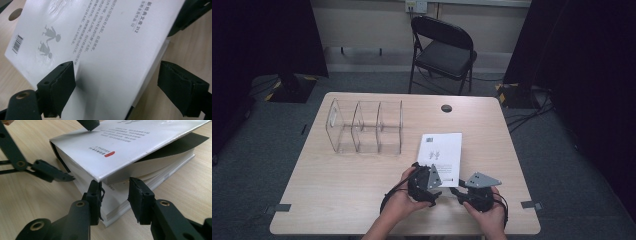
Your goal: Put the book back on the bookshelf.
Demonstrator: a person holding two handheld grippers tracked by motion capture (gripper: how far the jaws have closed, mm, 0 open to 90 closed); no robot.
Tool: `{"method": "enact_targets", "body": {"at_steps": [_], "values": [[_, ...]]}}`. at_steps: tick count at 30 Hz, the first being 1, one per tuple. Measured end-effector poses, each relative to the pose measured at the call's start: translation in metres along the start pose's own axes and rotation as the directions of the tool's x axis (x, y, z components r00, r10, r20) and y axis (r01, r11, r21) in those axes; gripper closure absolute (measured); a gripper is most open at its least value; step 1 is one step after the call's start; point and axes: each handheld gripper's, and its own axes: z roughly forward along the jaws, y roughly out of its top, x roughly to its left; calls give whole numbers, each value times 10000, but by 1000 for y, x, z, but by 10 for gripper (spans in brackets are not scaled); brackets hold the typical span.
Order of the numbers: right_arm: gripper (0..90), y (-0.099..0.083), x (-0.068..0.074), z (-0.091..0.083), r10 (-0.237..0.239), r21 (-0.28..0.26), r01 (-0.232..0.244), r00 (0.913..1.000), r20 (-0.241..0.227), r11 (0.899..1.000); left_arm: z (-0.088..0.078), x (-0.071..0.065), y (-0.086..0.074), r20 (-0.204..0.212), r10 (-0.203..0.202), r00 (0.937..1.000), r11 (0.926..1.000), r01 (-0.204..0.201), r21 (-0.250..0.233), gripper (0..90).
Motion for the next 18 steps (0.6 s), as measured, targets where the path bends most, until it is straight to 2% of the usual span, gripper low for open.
{"method": "enact_targets", "body": {"at_steps": [6, 9, 11, 12, 15, 16, 17, 18], "values": [[632, 3, 0, -3, 122, -36, -123, 9999, -122, 9999, 3, 3, 4, -3, -69, 10000, 9999, 69, 86, 113], [630, 4, 1, -3, 67, 26, -66, 9999, -146, 10000, 9, 3, 5, 45, 57, 10000, 9999, -57, 102, 63], [630, 4, 0, -3, 58, 4, -58, 9999, -149, 10000, 11, 2, 5, -4, 73, 10000, 9999, -73, 79, 18], [630, 4, 1, -3, 60, 30, -60, 9998, -170, 10000, 15, 1, 5, -222, 59, 9997, 10000, -57, 67, 1], [627, 5, 1, -4, -11, 87, 12, 9999, -148, 10000, 15, 2, 5, -216, 57, 9998, 9999, -54, 137, 0], [587, 5, 1, -4, 43, -4, -43, 9997, -223, 10000, 16, 3, 4, -131, 18, 9999, 9999, -16, 122, 1], [585, 6, 0, -6, 277, -152, -284, 9987, -424, 9995, 17, 4, 3, -205, -51, 9998, 10000, 53, 64, 1], [584, 7, -1, -6, 380, -169, -388, 9983, -433, 9991, 17, 4, 3, -295, -28, 9996, 10000, 31, 87, 0]]}}
